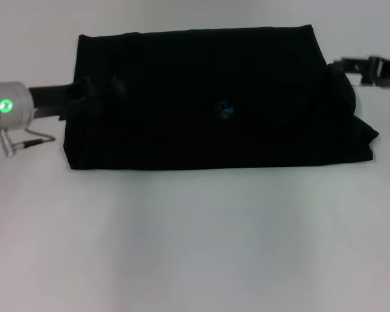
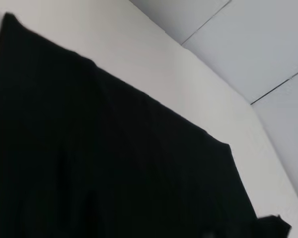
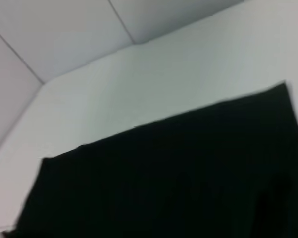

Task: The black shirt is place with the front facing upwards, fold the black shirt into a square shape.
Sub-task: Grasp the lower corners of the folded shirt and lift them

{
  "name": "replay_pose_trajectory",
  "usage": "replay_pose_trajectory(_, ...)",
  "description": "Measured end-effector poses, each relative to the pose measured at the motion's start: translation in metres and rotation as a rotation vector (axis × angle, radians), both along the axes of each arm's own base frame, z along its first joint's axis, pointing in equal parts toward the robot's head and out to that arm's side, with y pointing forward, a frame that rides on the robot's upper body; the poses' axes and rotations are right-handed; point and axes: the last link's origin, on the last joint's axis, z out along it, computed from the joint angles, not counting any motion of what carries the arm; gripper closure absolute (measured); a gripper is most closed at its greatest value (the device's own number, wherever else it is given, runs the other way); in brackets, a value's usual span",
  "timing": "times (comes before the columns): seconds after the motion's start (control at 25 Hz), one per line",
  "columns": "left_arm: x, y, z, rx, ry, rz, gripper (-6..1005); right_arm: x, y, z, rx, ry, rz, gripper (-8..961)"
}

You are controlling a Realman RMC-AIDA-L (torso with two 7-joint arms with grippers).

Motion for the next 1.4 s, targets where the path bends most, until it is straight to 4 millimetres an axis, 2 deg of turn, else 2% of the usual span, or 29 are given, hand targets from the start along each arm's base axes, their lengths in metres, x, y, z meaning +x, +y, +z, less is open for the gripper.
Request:
replay_pose_trajectory(0.08, -0.013, -0.010, 0.002, 0.004, -0.033, 0.016, 293, 0.011, -0.015, 0.001, -0.017, 0.076, 0.004, 51)
replay_pose_trajectory(0.12, -0.018, -0.014, 0.003, 0.012, -0.044, 0.022, 266, 0.017, -0.023, 0.002, -0.018, 0.111, 0.004, 50)
replay_pose_trajectory(0.24, -0.038, -0.025, 0.004, 0.051, -0.054, 0.024, 269, 0.030, -0.045, 0.002, -0.025, 0.210, 0.021, 49)
replay_pose_trajectory(0.48, -0.062, -0.036, -0.001, 0.092, 0.100, -0.087, 276, 0.046, -0.070, 0.000, -0.074, 0.283, 0.024, 59)
replay_pose_trajectory(0.64, -0.071, -0.033, -0.005, 0.110, 0.142, -0.050, 292, 0.050, -0.071, 0.002, -0.073, 0.291, 0.014, 68)
replay_pose_trajectory(0.8, -0.070, -0.029, -0.016, 0.089, 0.144, -0.013, 316, 0.051, -0.070, 0.004, -0.058, 0.289, 0.013, 72)
replay_pose_trajectory(1.04, -0.071, -0.027, -0.022, 0.076, 0.152, 0.003, 342, 0.049, -0.070, 0.005, -0.056, 0.291, 0.027, 71)
replay_pose_trajectory(1.4, -0.078, -0.033, -0.032, 0.042, 0.187, 0.021, 380, 0.050, -0.071, 0.005, -0.049, 0.300, 0.021, 71)
